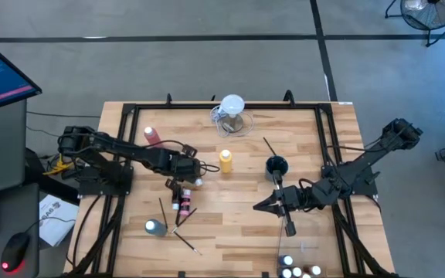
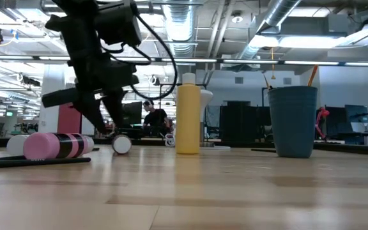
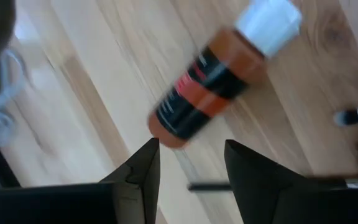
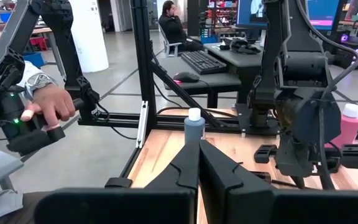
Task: Pick & Place Paint Supplies
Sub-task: Put the top small brown bottle into the transparent bin
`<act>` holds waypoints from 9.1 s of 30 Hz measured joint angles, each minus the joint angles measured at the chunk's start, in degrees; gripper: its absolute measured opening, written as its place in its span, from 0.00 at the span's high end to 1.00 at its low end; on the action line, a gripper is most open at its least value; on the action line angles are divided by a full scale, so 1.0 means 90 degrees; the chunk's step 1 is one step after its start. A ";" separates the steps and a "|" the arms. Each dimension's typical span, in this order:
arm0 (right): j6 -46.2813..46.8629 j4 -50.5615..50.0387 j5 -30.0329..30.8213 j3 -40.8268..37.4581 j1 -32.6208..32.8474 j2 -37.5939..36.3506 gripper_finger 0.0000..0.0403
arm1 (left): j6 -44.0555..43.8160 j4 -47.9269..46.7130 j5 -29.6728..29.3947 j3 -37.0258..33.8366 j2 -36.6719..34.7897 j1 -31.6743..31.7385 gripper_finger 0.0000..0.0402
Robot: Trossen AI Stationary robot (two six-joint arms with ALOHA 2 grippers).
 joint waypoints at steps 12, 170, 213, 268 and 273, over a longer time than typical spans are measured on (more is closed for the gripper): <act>-0.0009 -0.0023 -0.0006 0.0000 0.0000 0.0002 1.00 | 0.0177 0.0347 -0.0118 0.0015 0.0131 0.0187 0.65; -0.0610 0.1438 0.0752 -0.0002 -0.0084 0.0518 0.72 | -0.4095 0.7893 0.2015 0.0211 -0.0189 -0.1957 0.77; 0.3101 -0.6522 -0.1769 0.4589 -0.1481 0.2621 0.50 | -0.5351 0.6011 0.2340 0.0209 0.0056 -0.1707 0.77; 0.2888 -0.6271 -0.1178 0.5059 -0.1323 0.3230 0.33 | -0.5303 0.6054 0.2193 0.0209 0.0056 -0.1710 0.77; 0.2899 -0.6332 -0.1155 0.5054 -0.1529 0.3240 0.33 | -0.5313 0.6053 0.2178 0.0209 0.0056 -0.1710 0.77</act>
